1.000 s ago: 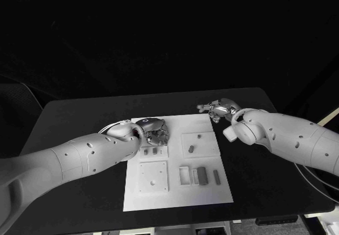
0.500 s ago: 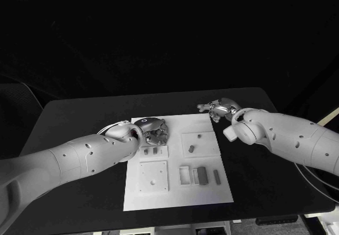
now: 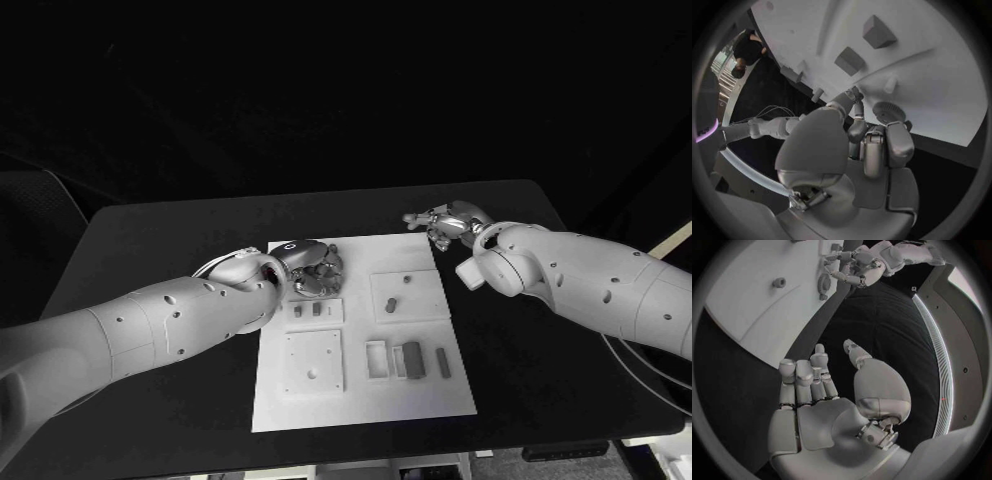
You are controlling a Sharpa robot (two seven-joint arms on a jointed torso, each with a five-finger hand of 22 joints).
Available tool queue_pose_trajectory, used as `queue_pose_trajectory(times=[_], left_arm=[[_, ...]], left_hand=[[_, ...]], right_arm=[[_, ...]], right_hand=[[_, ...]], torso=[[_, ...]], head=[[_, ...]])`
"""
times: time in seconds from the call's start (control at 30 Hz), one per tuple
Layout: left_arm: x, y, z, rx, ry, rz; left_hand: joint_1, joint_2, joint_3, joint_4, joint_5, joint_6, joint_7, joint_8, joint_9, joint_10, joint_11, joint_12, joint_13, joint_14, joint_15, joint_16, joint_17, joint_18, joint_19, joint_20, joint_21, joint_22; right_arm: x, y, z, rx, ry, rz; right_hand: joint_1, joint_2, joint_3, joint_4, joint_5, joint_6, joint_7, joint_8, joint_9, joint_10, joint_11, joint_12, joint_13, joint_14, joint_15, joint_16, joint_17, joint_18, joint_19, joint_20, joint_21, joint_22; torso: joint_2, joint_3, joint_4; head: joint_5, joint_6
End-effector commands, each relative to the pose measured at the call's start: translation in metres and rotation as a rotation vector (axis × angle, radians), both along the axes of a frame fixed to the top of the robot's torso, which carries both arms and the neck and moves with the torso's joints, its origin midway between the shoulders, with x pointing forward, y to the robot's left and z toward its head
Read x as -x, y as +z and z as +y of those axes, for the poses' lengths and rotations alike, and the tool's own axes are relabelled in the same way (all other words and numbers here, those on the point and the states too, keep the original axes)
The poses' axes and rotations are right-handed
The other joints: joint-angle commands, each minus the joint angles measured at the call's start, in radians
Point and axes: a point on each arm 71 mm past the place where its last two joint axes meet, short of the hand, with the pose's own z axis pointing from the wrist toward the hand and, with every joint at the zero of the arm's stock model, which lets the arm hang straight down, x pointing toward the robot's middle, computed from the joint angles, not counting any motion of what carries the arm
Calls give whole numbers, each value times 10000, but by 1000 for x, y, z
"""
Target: Assemble the parts on the task board
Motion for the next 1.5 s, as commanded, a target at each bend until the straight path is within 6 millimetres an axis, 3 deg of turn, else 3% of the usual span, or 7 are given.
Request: queue_pose_trajectory(times=[0.03,0.23,0.4,0.47,0.67,1.5], left_arm=[[1,3,0,229,65,160],[0,8,6,316,245,252],[0,13,10,617,523,610],[0,15,11,596,529,590],[-2,22,19,245,662,652],[1,18,41,-632,966,1058]], left_hand=[[-12,98,65,5,36,636,545,27,15,9,-82,-45,9,2765,-18,1776,3728,909,68,-33,1492,11],[-15,101,70,9,33,641,546,28,15,10,-83,-46,9,2779,-18,1781,3749,909,68,-33,1491,13],[-21,101,74,16,25,647,547,28,15,11,-83,-46,10,2781,-18,1782,3752,909,68,-32,1491,16],[-26,101,75,20,21,649,547,27,15,11,-83,-47,10,2775,-18,1779,3743,909,68,-32,1491,17],[-31,102,76,24,20,651,548,27,14,11,-83,-47,10,2778,-18,1780,3747,909,68,-32,1490,19],[-45,91,85,32,16,656,550,19,10,6,-82,-53,11,2761,-17,1772,3724,909,65,-31,1487,27]], right_arm=[[0,1,1,-6,106,-113],[0,1,0,1,84,-98],[0,1,-1,5,70,-98],[0,1,-1,6,74,-92],[-1,0,-1,10,64,-84],[0,0,-3,28,28,-60]], right_hand=[[25,41,33,-15,9,-5,95,49,14,52,-17,5,-17,54,-20,-36,-12,358,69,6,1422,13],[24,40,32,-15,9,-4,95,50,14,57,-19,4,-20,61,-22,-37,-14,359,75,6,1424,14],[23,39,31,-15,9,-3,95,50,14,61,-20,4,-21,65,-23,-38,-16,360,78,6,1424,14],[23,38,31,-15,9,-3,95,51,14,62,-20,4,-22,67,-24,-38,-16,360,79,6,1425,15],[22,37,30,-16,9,-2,95,51,15,67,-22,3,-24,75,-26,-40,-18,362,84,5,1426,16],[19,33,28,-16,9,3,94,55,15,86,-28,0,-34,102,-32,-45,-27,367,103,4,1431,19]], torso=[[1,1,9],[-2,-7,12],[-3,-7,16],[0,-8,9],[0,-9,14],[2,4,2]], head=[[10,6],[43,54],[48,58],[-12,29],[18,19],[13,-21]])
